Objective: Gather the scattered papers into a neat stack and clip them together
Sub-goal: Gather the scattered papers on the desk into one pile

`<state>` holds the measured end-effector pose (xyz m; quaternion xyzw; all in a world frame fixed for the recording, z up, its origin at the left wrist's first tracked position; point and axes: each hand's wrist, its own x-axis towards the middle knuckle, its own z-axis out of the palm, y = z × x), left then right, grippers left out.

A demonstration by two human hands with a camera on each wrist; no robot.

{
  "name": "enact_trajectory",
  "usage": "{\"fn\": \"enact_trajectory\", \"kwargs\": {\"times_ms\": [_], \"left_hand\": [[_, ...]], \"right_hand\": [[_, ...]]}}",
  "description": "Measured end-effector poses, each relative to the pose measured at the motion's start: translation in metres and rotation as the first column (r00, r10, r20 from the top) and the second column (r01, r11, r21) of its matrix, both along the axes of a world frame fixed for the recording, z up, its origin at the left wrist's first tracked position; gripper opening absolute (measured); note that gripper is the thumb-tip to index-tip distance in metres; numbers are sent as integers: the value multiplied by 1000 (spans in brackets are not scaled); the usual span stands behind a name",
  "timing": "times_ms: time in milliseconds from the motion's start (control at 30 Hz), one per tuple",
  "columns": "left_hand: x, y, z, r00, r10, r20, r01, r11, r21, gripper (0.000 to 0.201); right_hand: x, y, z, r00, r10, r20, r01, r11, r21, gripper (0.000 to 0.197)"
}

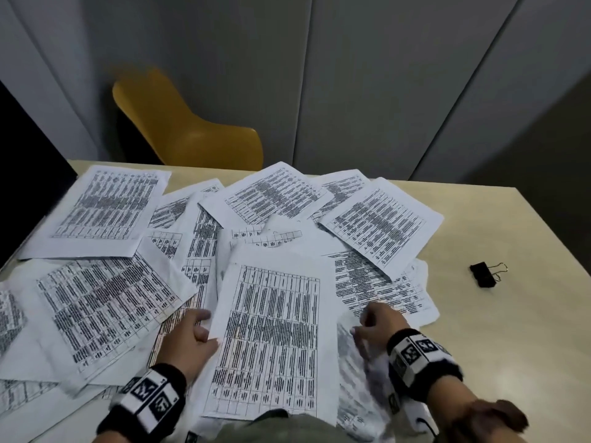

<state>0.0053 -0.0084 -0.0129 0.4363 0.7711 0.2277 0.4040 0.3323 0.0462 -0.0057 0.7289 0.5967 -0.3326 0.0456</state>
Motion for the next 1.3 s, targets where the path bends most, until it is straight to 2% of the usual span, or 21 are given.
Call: {"fn": "enact_trajectory", "kwargs": {"times_ms": [67, 167, 233, 267, 300, 333, 400, 500, 567, 600, 633, 733, 767, 833, 900, 1033, 1100, 1133, 1200, 1233, 1300], "left_hand": [[-2, -1, -1, 999, -21, 48, 21, 1000, 13, 25], [-9, 1, -1, 993, -15, 116, 15, 1000, 2, 22], [-14, 3, -2, 989, -5, 147, 4, 1000, 13, 17], [-14, 3, -1, 988, -6, 156, 4, 1000, 14, 16], [-16, 3, -2, 986, -10, 166, 9, 1000, 7, 17], [-16, 3, -3, 984, -22, 177, 22, 1000, 1, 18], [-19, 3, -7, 978, -36, 204, 39, 999, -13, 21], [-21, 0, -8, 962, -1, 271, 5, 1000, -15, 19], [-21, -1, -7, 952, 5, 307, -4, 1000, -3, 18], [-20, -1, -5, 947, 6, 322, -8, 1000, 3, 19], [-20, 0, -4, 939, 14, 343, -18, 1000, 8, 19], [-18, -1, 1, 902, 77, 425, -83, 997, -4, 15], [-18, -1, 2, 892, 92, 442, -102, 995, -1, 16], [-15, -1, 3, 886, 109, 451, -130, 991, 17, 16], [-10, 0, 2, 879, 141, 456, -167, 986, 18, 11], [2, 7, 3, 866, 168, 471, -187, 982, -6, 22], [5, 8, 4, 876, 153, 457, -168, 986, -9, 33], [6, 8, 3, 895, 140, 423, -151, 988, -7, 37], [5, 8, 0, 931, 104, 349, -115, 993, 10, 37], [5, 8, 0, 943, 93, 321, -108, 994, 30, 30], [6, 6, 1, 952, 109, 288, -132, 989, 60, 17]], "right_hand": [[-3, 0, 0, 999, 32, 4, -32, 998, 55, 29], [-1, 3, 3, 994, -72, -84, 87, 979, 185, 27], [-1, 3, 9, 982, -90, -166, 115, 982, 150, 16], [-3, 0, 10, 981, -71, -182, 87, 993, 80, 21], [-7, -3, 10, 992, -12, -125, 16, 999, 28, 41], [-10, -6, 9, 998, 66, -7, -66, 998, 5, 58], [-18, -11, 8, 971, 140, 193, -153, 987, 56, 71], [-22, -14, 7, 989, 69, 128, -88, 985, 146, 90], [-22, -12, 7, 987, 112, 116, -129, 979, 156, 107], [-23, -10, 8, 980, 142, 140, -162, 977, 141, 105], [-23, -7, 10, 977, 145, 159, -165, 979, 119, 94], [-17, 4, 14, 999, 35, -9, -33, 988, 150, 28], [-13, 6, 15, 998, 0, -66, 12, 983, 183, 19], [-7, 8, 16, 983, -75, -167, 114, 964, 239, 20], [-8, 7, 18, 932, -165, -323, 249, 939, 236, 22], [-38, -11, 18, 764, -305, -569, 387, 922, 26, 24], [-52, -20, 18, 679, -341, -650, 356, 927, -114, 20], [-55, -22, 18, 686, -321, -653, 299, 942, -149, 17], [-51, -17, 18, 772, -216, -597, 202, 975, -92, 8], [-45, -10, 17, 824, -173, -539, 207, 978, 3, 3], [-24, 11, 15, 915, -192, -355, 289, 926, 244, 23]]}}
